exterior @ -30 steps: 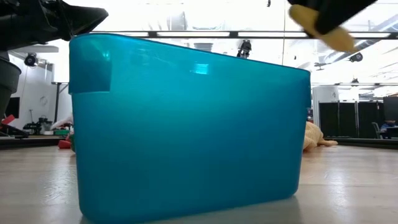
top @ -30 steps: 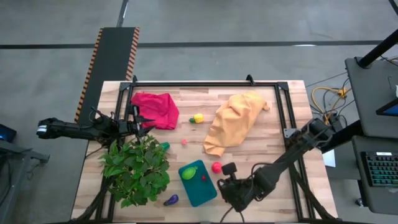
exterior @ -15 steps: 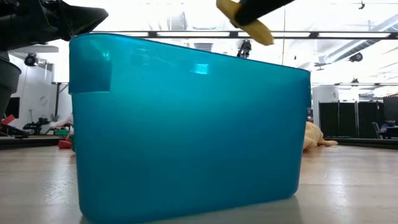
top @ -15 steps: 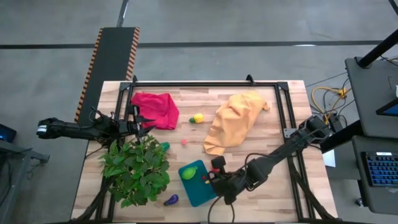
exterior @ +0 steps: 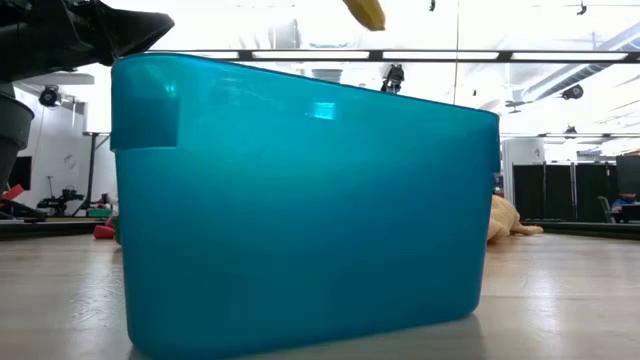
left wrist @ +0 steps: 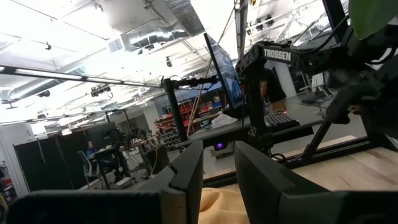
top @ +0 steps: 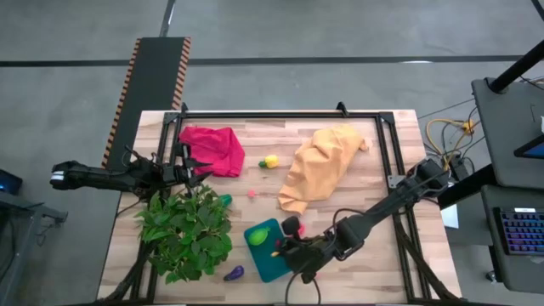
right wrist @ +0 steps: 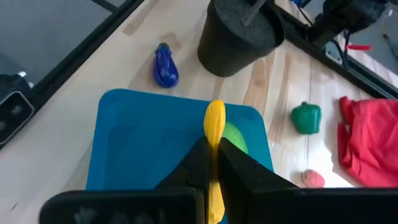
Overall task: Pick and placing Produce into tupperware
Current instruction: Put the corn into the bin
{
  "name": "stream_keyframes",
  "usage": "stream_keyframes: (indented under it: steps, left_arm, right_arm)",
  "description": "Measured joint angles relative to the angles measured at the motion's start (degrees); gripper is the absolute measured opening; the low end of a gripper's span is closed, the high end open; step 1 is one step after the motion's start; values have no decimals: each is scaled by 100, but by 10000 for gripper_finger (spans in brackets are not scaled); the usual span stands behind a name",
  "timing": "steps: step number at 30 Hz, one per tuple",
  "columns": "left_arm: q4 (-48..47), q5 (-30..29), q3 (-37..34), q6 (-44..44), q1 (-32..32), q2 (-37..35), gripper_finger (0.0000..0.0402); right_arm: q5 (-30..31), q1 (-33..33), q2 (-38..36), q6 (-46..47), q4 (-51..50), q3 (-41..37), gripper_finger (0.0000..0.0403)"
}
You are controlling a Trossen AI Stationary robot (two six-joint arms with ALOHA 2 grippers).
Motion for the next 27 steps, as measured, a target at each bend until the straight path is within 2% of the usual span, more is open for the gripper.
stream_keyframes:
  steps: [13, 18, 27]
  left_arm:
    - [-5, 1, -2, -1, -1, 1, 78]
    - [-3, -1, -2, -1, 1, 1, 78]
    - [-4, -1, -2, -1, -1, 4, 78]
  right_arm:
    - [-15, -270, 226, -242, 148, -8, 13]
    - [-512, -492, 291, -237, 258, -16, 13]
    - [-907, -817, 757, -461, 434, -17, 13]
